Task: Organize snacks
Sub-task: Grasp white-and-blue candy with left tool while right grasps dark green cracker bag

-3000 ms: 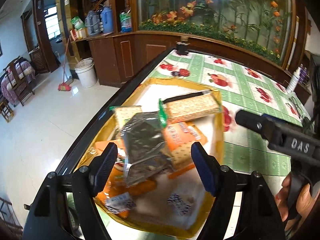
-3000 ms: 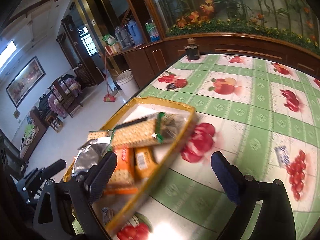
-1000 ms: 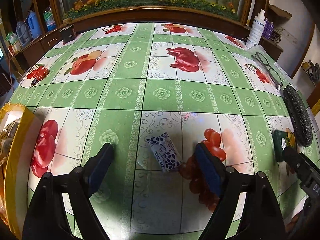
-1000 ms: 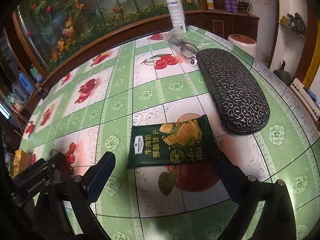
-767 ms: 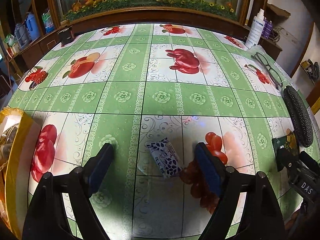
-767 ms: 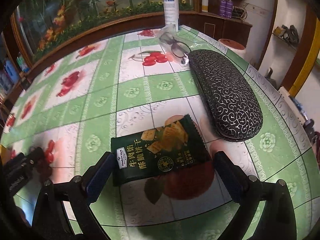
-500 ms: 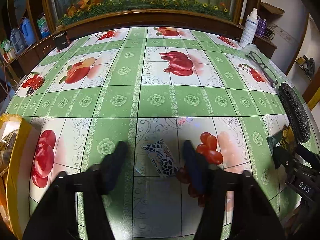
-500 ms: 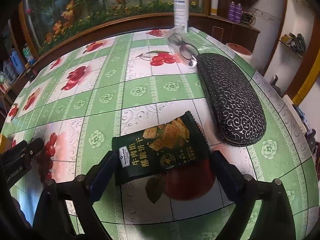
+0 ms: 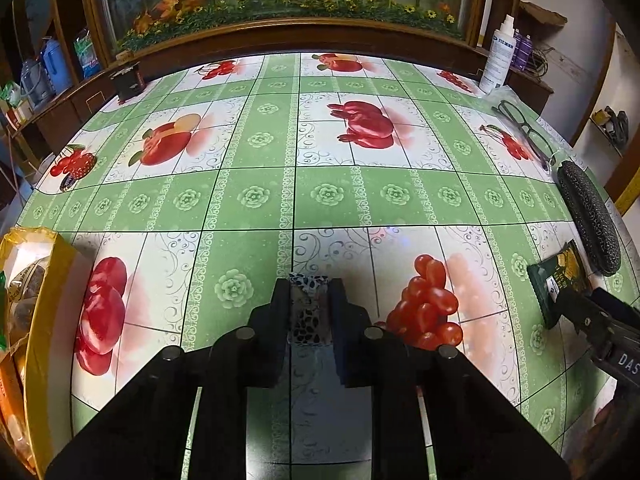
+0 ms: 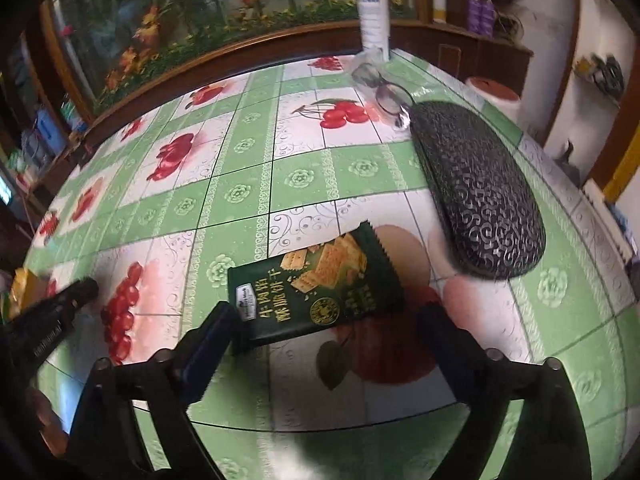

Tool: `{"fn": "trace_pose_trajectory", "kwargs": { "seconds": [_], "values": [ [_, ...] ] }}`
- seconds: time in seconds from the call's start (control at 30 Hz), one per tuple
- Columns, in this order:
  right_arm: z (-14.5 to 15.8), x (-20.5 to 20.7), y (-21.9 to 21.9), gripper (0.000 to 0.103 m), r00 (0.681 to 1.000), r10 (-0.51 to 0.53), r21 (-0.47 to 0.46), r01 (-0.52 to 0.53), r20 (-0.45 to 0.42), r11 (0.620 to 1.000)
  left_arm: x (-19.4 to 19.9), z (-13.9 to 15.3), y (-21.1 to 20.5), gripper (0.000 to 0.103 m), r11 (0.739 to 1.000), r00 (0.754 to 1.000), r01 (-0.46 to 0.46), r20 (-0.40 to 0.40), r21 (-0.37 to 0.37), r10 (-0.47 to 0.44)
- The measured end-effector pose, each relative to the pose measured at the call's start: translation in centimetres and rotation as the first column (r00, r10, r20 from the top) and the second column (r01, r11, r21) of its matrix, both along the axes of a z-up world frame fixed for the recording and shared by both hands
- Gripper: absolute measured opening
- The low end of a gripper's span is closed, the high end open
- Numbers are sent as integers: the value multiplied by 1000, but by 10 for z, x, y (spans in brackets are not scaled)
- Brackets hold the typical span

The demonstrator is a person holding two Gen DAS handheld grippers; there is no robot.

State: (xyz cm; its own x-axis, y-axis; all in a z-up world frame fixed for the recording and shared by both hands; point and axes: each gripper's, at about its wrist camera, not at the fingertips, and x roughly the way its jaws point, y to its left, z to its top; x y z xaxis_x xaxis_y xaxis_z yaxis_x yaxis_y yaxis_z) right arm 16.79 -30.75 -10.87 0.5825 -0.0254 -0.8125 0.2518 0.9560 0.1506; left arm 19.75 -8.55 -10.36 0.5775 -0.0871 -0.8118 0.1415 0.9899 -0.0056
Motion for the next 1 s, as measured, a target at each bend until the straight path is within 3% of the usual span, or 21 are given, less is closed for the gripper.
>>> {"fn": "trace_pose_trajectory", "kwargs": {
  "seconds": [0.2,0.27,0.33,0.43,0.47,0.57,0.73,0.83,0.9,1.0],
  "values": [
    [4,-12,0,96,999,-54,45,54,0,998,1,0,6,16,1000,1000,4,-8,-18,-5],
    [1,-12,-1,97,999,-16,86,19,-28,996,1,0,7,16,1000,1000,8,-8,-22,-8],
    [3,-11,2,98,999,41,140,-41,3,989,2,0,8,16,1000,1000,9,-9,-26,-9],
    [4,0,10,96,983,172,316,-182,58,931,2,0,9,16,999,1000,15,-13,-28,-16],
    [9,0,13,96,978,194,313,-209,80,926,2,0,10,16,999,1000,18,-15,-28,-18],
    [30,0,20,96,951,268,159,-292,155,943,2,0,12,16,1000,1000,17,-14,-24,-17],
    [21,43,18,97,909,409,10,-411,74,912,1,-1,10,16,1000,1000,15,-11,-5,-15],
    [3,55,19,97,881,473,72,-472,8,879,1,0,12,16,1000,1000,16,-17,-13,-16],
    [0,44,25,98,867,499,33,-498,-22,867,1,-1,13,16,1000,1000,16,-17,-12,-16],
    [-1,19,24,98,853,520,69,-518,-31,853,1,-1,14,16,1000,1000,14,-18,-13,-14]
  ]
}}
